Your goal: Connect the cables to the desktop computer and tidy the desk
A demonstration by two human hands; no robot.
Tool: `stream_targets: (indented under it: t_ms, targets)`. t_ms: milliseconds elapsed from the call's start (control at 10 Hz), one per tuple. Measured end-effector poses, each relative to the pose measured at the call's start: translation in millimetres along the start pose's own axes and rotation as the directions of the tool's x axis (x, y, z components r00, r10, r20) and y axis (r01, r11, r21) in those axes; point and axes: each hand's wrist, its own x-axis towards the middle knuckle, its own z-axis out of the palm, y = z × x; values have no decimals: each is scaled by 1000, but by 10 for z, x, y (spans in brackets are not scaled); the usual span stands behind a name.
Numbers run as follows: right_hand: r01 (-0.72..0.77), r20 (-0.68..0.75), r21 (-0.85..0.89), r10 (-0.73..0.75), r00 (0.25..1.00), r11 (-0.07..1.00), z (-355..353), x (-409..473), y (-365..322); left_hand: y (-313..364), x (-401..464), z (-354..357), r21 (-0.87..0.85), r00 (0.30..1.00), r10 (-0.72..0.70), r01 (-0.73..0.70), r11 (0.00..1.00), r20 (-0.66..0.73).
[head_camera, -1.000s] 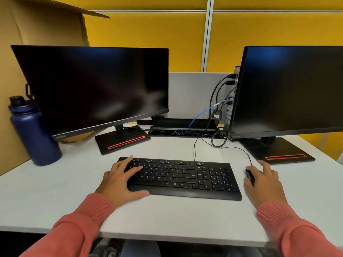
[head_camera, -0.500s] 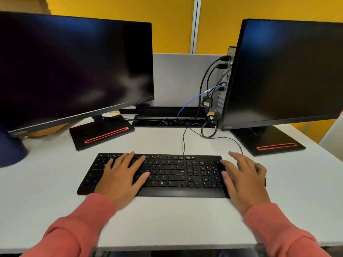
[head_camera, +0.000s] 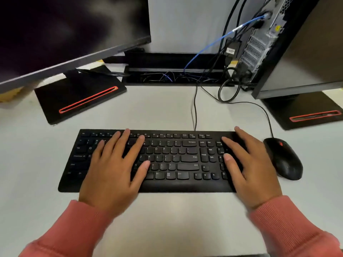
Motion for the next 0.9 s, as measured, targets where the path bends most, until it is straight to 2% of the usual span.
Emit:
stream_targets:
  t_ms: [400,600,700,800,900]
  targets:
    - [-67,65,54,64,996,996,-145,64,-67,-26,43,-128,-12,992,48,-46,999,120]
    - [-56,247,-56,68,967,997,-261,174,-110,-24,142,-358,16,980,29,-33,999,198]
    - [-83,366,-94,112,924,992,-372,305,-180,-67,316,-520,28,974,61,-69,997,219]
    - [-50,480,-159,121,869,986,-476,481,-287,-47,593,-724,25,955,146,-157,987,258]
    - [51,605,-136,42,795,989,-577,711,-481,85,903,-1007,28,894,218,-248,968,391]
